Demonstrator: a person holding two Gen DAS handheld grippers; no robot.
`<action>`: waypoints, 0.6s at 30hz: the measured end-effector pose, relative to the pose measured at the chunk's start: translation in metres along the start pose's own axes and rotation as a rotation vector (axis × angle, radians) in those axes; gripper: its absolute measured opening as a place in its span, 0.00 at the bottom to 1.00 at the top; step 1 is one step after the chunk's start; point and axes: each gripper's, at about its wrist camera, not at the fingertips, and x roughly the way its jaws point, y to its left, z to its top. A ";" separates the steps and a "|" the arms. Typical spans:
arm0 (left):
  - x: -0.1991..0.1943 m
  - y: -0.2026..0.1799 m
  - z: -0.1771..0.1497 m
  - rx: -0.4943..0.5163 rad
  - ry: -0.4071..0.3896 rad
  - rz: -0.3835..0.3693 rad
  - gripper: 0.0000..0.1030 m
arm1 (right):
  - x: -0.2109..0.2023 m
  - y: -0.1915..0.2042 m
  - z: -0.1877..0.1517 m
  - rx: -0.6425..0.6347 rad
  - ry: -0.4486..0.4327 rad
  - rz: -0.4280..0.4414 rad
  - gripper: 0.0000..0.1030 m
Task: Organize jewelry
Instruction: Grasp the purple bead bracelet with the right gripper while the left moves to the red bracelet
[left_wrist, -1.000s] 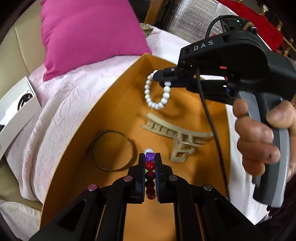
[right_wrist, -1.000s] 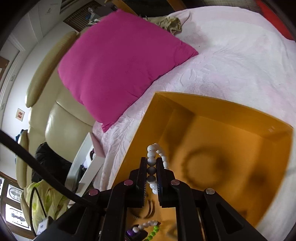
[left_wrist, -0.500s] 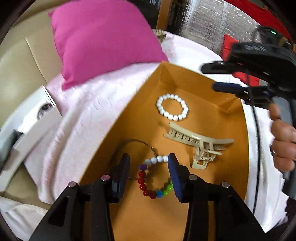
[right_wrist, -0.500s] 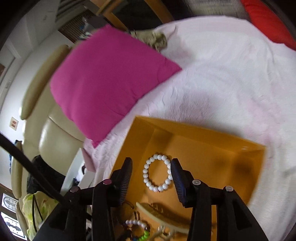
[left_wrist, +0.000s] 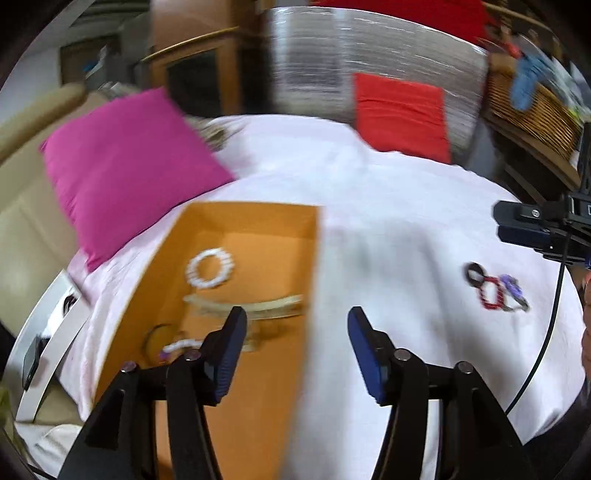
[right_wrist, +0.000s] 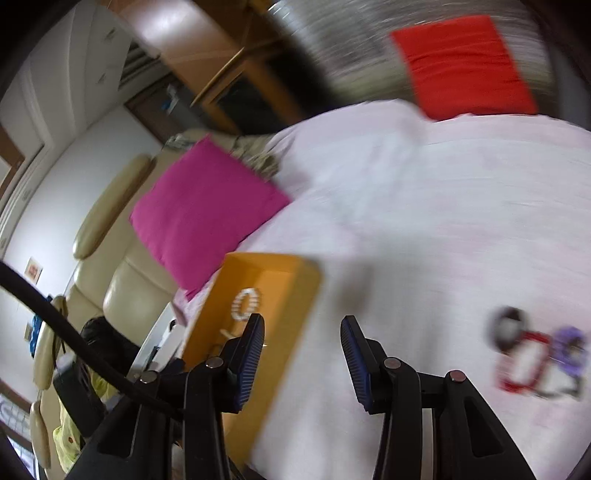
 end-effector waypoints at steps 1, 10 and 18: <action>0.000 -0.013 0.000 0.017 -0.004 -0.017 0.59 | -0.022 -0.021 -0.005 0.023 -0.020 -0.015 0.45; 0.017 -0.121 -0.015 0.182 0.012 -0.169 0.59 | -0.122 -0.168 -0.039 0.313 -0.155 -0.047 0.43; 0.052 -0.165 -0.013 0.154 0.085 -0.295 0.59 | -0.125 -0.228 -0.061 0.433 -0.108 -0.073 0.40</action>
